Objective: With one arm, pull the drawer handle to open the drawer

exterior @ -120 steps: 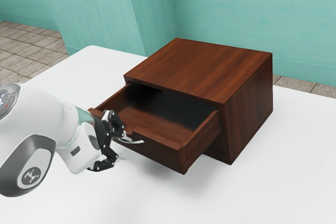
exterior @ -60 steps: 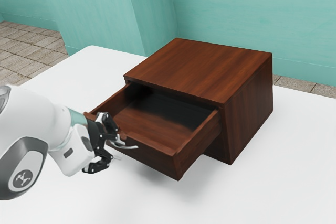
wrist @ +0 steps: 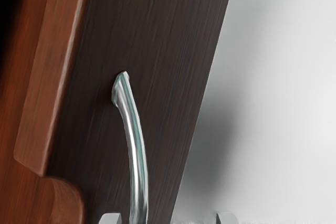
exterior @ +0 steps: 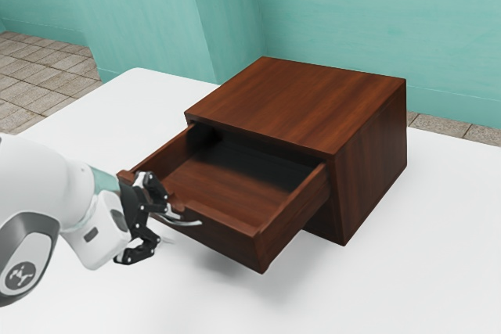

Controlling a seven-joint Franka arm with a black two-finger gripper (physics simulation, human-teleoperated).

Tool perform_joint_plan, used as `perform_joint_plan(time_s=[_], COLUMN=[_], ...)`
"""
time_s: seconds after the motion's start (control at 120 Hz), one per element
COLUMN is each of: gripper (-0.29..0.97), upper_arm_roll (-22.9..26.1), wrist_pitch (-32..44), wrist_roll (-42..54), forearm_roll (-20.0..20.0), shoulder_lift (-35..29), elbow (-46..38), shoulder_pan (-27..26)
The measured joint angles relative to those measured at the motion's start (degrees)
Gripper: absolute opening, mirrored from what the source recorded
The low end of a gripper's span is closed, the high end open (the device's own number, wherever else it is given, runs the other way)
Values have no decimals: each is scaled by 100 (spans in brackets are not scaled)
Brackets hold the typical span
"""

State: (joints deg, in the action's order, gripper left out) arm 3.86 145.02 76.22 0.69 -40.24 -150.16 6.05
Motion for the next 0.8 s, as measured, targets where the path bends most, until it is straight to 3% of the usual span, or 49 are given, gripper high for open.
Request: perform_joint_plan(time_s=[0.433, 0.683, 0.8], gripper=[13, 13, 35], upper_arm_roll=[26, 131, 139], wrist_pitch=[-27, -383, -1256], wrist_roll=[-37, -95, -270], forearm_roll=[-30, -39, -123], shoulder_lift=[-129, -745, -1213], elbow=[20, 54, 543], shoulder_pan=[1, 1, 1])
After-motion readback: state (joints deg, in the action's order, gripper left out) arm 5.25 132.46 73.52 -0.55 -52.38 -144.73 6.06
